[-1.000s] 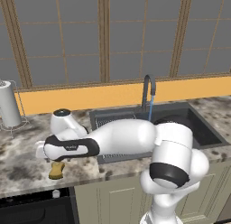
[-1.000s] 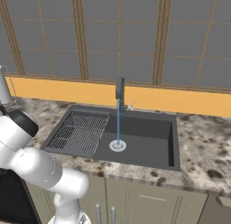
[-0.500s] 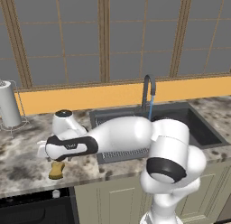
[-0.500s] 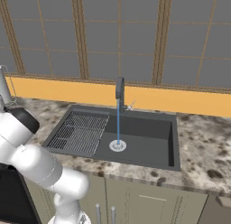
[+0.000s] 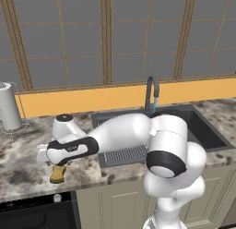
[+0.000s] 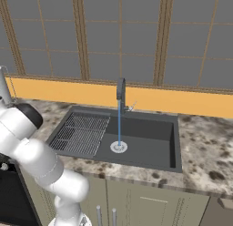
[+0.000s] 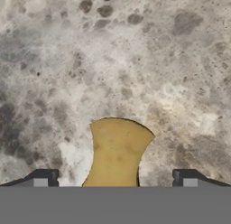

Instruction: Soak the sponge with water for a few seconds and then drop it inside the sink.

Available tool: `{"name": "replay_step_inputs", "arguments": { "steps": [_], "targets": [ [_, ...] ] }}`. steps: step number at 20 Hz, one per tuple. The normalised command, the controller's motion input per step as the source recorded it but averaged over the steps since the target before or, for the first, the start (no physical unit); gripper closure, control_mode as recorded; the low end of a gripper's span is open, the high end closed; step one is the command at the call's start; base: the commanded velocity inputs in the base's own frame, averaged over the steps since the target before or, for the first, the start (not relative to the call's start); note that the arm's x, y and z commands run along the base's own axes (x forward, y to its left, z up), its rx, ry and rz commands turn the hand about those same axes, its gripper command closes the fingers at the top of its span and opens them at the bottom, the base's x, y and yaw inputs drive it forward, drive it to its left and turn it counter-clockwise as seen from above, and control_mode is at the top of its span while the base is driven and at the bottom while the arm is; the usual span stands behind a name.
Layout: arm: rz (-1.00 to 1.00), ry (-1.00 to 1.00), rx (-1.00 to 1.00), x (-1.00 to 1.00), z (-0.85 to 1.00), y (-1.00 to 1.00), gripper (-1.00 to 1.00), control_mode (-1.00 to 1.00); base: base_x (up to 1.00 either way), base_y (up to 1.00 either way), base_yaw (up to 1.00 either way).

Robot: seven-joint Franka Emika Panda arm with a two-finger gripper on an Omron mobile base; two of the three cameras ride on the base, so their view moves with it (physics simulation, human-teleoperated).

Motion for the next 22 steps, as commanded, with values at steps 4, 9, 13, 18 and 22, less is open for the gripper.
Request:
{"name": "replay_step_inputs", "arguments": {
  "steps": [4,9,13,18,22],
  "targets": [
    [0.0,0.05,0.0,0.01,-0.09,0.15,-1.0,-1.0,0.0,0.0,0.0],
    [0.0,0.08,0.0,0.0,-0.19,0.14,-1.0,-1.0,0.0,0.0,0.0],
    [0.0,0.02,-0.01,0.0,-0.09,0.03,-1.0,-1.0,0.0,0.0,0.0],
    [-0.01,0.0,-0.08,0.0,0.0,0.0,-1.0,-1.0,0.0,0.0,0.0],
    [-0.02,0.03,-0.1,0.0,0.0,0.03,-1.0,-1.0,0.0,0.0,0.0]
  ]
}}
